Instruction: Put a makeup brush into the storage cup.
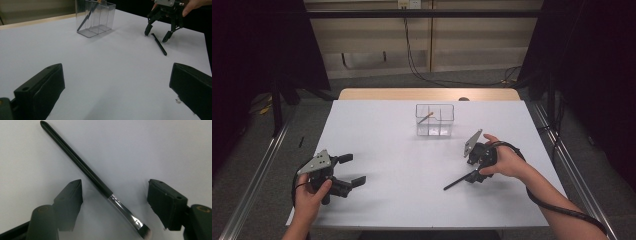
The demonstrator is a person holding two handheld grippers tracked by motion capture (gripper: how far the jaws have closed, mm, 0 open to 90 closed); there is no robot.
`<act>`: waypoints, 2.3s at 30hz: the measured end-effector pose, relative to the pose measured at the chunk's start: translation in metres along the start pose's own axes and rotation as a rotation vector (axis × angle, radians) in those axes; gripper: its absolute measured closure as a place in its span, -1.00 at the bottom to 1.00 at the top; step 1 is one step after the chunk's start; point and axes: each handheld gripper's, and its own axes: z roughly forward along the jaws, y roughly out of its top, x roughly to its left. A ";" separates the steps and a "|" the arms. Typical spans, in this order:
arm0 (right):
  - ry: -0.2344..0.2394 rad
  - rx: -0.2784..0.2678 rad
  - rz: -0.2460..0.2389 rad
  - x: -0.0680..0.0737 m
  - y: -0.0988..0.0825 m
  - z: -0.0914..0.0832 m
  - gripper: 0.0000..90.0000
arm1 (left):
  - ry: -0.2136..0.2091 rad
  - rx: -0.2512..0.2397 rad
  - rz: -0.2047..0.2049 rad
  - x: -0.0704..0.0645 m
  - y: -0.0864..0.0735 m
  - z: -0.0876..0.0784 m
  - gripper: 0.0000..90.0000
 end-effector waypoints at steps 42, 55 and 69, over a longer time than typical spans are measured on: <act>-0.001 0.080 -0.011 0.010 0.008 -0.005 0.82 | -0.007 -0.007 0.001 0.000 0.001 0.000 -1.00; -0.031 0.110 -0.035 0.014 0.012 -0.003 0.84 | -0.007 -0.002 0.009 -0.001 0.001 0.001 -1.00; -0.029 0.093 -0.009 0.014 0.010 -0.003 0.89 | -0.010 -0.002 0.002 0.000 0.001 0.002 -1.00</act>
